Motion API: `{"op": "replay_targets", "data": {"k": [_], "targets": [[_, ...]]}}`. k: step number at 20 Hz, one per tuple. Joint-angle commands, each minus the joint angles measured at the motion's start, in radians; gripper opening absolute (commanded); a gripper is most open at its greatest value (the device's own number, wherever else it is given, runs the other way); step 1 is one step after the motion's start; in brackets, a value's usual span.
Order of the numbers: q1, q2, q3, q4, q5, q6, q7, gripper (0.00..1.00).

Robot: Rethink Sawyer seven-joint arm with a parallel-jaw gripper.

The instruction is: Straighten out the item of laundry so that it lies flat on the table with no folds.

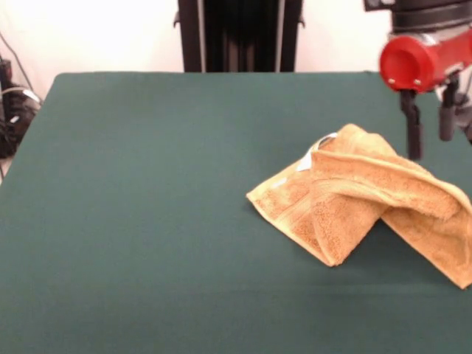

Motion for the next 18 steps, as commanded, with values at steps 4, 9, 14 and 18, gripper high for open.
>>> {"op": "replay_targets", "data": {"k": [4, 9, 14, 18], "targets": [[-0.082, 0.038, 0.034, -0.139, -0.066, 0.250, -0.231, 1.00], [-0.109, 0.083, 0.063, -0.218, -0.097, 0.310, -0.286, 1.00], [-0.121, 0.104, 0.075, -0.249, -0.117, 0.329, -0.290, 1.00], [-0.116, 0.110, 0.061, -0.256, -0.114, 0.334, -0.235, 1.00]]}}
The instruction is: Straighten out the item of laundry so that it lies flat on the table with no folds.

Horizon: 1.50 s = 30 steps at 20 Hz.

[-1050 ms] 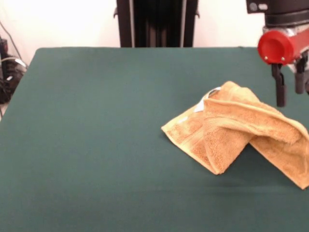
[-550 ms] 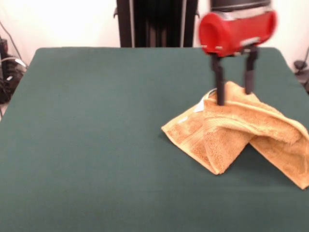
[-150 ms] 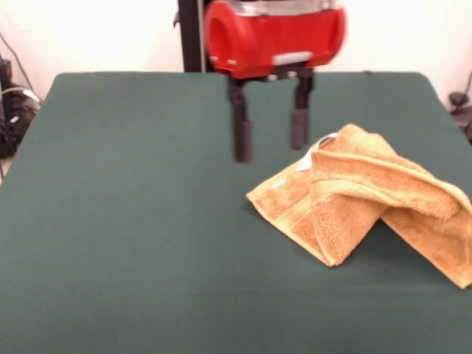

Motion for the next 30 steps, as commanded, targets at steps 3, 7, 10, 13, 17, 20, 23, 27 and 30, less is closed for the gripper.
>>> {"op": "replay_targets", "data": {"k": [3, 7, 10, 13, 17, 20, 23, 27, 30], "targets": [[0.030, 0.106, 0.047, -0.020, -0.032, 0.123, -0.179, 1.00], [0.035, 0.110, 0.031, -0.020, -0.017, 0.121, -0.124, 1.00], [0.036, 0.115, 0.025, -0.016, -0.004, 0.117, -0.092, 1.00], [0.032, 0.120, 0.018, 0.008, 0.005, 0.089, -0.052, 1.00], [0.037, 0.115, -0.009, 0.031, 0.021, 0.072, 0.031, 1.00], [0.052, 0.117, -0.035, 0.018, 0.031, 0.086, 0.095, 1.00], [0.056, 0.134, -0.060, 0.006, 0.050, 0.085, 0.148, 1.00], [0.060, 0.154, -0.091, -0.004, 0.079, 0.065, 0.197, 1.00], [0.071, 0.169, -0.121, -0.019, 0.102, 0.082, 0.228, 1.00]]}}
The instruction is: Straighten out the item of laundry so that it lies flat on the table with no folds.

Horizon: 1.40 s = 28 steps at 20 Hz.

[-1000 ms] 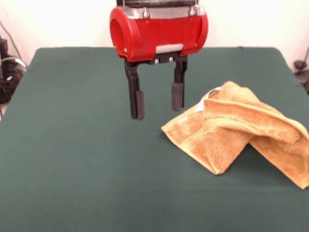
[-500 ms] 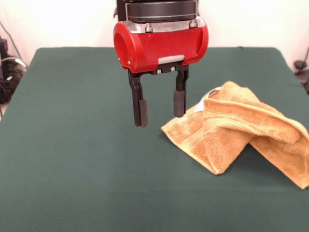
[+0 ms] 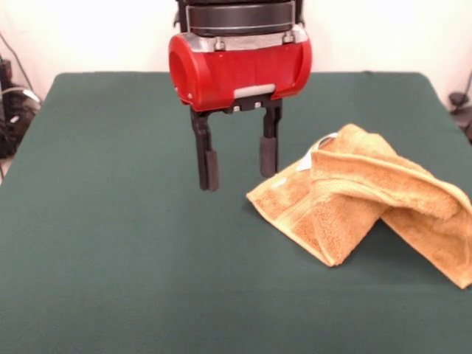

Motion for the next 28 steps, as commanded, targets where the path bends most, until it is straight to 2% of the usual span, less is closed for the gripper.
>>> {"op": "replay_targets", "data": {"k": [1, 14, 23, 28], "targets": [[0.053, 0.117, -0.078, 0.028, 0.060, 0.071, 0.235, 1.00], [0.045, 0.183, -0.129, 0.059, 0.119, -0.070, 0.249, 1.00], [0.045, 0.194, -0.170, 0.167, 0.167, -0.205, 0.310, 1.00], [0.059, 0.151, -0.206, 0.235, 0.191, -0.224, 0.336, 1.00]]}}
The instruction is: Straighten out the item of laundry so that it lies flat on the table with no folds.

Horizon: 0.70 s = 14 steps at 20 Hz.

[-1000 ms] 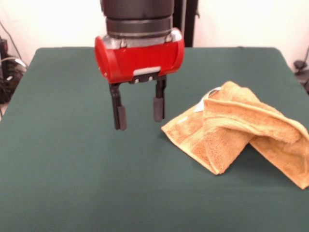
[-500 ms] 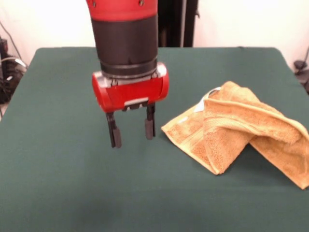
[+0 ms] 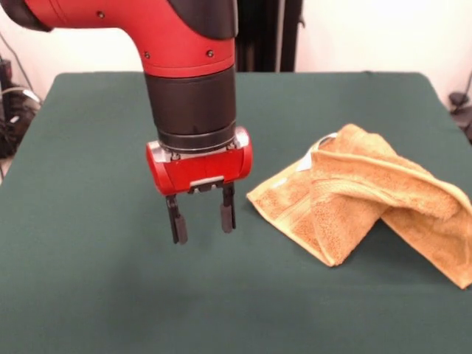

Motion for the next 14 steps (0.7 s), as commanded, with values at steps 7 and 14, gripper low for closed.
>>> {"op": "replay_targets", "data": {"k": [7, 14], "targets": [[0.087, -0.107, -0.096, 0.267, 0.116, -0.061, 0.328, 1.00], [0.118, -0.190, -0.155, 0.323, 0.155, -0.031, 0.320, 1.00]]}}
